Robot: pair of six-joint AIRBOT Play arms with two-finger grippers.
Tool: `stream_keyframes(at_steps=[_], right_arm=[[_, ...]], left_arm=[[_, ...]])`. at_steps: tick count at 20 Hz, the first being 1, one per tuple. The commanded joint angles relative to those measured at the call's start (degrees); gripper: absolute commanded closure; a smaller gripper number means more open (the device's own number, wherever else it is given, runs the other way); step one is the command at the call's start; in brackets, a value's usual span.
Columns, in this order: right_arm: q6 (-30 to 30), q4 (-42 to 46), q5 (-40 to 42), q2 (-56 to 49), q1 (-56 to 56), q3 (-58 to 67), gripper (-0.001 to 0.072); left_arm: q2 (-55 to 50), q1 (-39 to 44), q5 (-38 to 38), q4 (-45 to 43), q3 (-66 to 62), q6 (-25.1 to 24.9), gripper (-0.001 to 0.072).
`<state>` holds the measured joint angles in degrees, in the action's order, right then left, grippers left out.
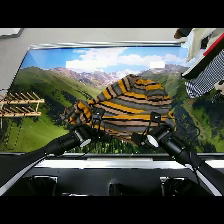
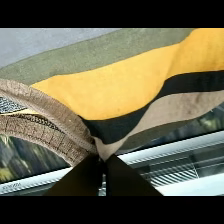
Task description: Fold the clothes and pants, and hang the long-sleeved shirts on hangers.
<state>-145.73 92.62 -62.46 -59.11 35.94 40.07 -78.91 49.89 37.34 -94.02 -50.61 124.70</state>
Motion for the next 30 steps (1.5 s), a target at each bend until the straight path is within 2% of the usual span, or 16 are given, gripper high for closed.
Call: stream_keyframes(at_steps=[1,5,10,16,20,23,27,30], right_arm=[[0.87,-0.02,-0.24,0.07,0.07,0.31,0.0679],[9.88,3.48,-7.69,0.07,-0.22,11.67,0.068],[18.14,18.16,-23.93,0.07,-0.22,37.64,0.068],[26.12,16.5,-31.19,0.07,-0.2,62.03,0.068],[26.67,9.22,-33.03,0.04,-0.2,73.92,0.068],[26.62,1.86,-36.06,0.07,-0.2,76.81,0.068],[25.75,-8.17,-38.97,0.5,-0.2,77.11,0.068],[25.86,-6.82,-39.74,0.7,-0.22,77.09,0.068]], left_arm=[[0.04,-0.24,4.22,-0.02,-1.64,-0.26,0.0687],[0.55,-3.43,16.83,-0.07,-15.21,-8.37,0.0687],[1.75,-9.77,36.7,-0.07,-41.51,-13.35,0.0687],[2.58,-10.73,52.33,0.2,-67.3,-16.33,0.0687],[7.98,-10.75,52.28,8.61,-69.22,-16.04,0.0686],[11.32,-10.75,52.35,14.71,-68.91,-15.02,0.0687],[14.99,-10.88,52.59,14.97,-68.94,-13.38,0.0686],[15.04,-10.86,52.65,15.32,-68.28,-9.11,0.0686]])
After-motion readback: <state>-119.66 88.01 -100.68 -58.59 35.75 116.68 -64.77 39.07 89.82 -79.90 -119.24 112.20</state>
